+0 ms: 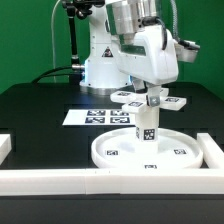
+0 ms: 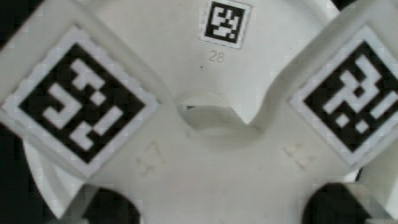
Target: Assemble round table
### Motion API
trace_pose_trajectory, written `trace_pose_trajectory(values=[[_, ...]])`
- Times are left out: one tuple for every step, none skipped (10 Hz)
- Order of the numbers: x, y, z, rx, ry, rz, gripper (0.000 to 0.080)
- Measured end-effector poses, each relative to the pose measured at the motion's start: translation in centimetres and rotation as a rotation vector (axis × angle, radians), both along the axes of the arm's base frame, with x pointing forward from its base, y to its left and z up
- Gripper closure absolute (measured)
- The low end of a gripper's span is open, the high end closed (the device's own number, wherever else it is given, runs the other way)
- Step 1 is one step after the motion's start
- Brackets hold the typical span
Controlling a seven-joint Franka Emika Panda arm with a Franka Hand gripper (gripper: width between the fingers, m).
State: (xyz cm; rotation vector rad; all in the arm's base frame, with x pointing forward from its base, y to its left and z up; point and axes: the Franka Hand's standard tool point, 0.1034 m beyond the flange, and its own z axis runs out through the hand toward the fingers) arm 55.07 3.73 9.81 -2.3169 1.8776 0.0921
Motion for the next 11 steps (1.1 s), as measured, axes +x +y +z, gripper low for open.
trace_pose_trajectory(values=[[0.0, 0.1, 0.1, 0.002, 0.000, 0.023, 0.0243], [0.0, 0.2, 0.7, 0.007, -0.001, 0.075, 0.0179], [-0.1, 0.5, 1.3, 0.013, 0.004, 0.090, 0.0179], [0.0, 0.7, 2.0, 0.019, 0.003, 0.107, 0.0156], [0.2, 0.8, 2.7, 0.022, -0.008, 0.116, 0.0151], [0.3, 0.9, 3.1, 0.025, -0.017, 0.124, 0.0151], [0.2, 0.9, 2.8, 0.023, -0.019, 0.158, 0.0150], [0.2, 0.9, 2.8, 0.023, -0.018, 0.159, 0.0150], [0.2, 0.9, 2.7, 0.018, -0.026, 0.213, 0.0150], [0.1, 1.1, 2.6, -0.014, -0.043, 0.406, 0.0150], [0.2, 1.1, 2.7, -0.023, -0.068, 0.558, 0.0150]])
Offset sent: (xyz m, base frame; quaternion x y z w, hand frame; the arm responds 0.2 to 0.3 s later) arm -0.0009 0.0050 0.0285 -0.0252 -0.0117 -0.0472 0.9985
